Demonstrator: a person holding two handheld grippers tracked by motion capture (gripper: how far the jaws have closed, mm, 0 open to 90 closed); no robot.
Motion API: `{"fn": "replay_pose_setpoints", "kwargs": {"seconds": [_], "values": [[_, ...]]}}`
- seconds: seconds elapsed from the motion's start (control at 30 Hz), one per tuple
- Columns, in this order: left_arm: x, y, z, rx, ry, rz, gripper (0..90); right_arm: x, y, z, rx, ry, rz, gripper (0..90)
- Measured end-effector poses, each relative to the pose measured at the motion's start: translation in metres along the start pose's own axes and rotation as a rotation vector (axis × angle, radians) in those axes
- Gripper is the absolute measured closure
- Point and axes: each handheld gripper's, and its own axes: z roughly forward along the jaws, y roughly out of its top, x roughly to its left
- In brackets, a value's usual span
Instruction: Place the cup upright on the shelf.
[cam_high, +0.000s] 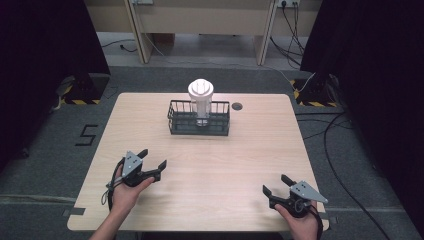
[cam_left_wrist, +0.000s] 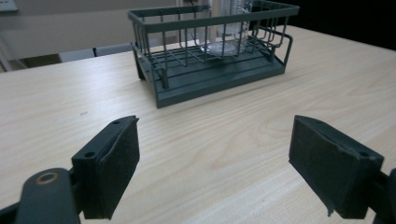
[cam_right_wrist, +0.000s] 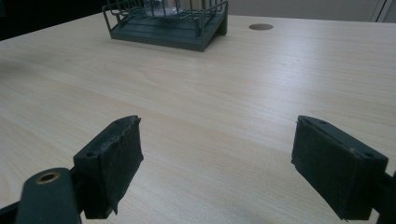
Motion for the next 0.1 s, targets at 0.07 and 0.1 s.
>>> {"fn": "replay_pose_setpoints", "kwargs": {"seconds": [0.07,0.1], "values": [[0.0015,-0.0013,-0.0073,-0.014,0.008,-0.030,15.5,-0.0001,0.0000,-0.0001,0.000,-0.001,0.000,16.7],[0.0027,0.0006,-0.0113,-0.026,0.011,-0.023,14.9,-0.0002,0.0000,0.0000,0.000,-0.001,0.000,16.7]]}}
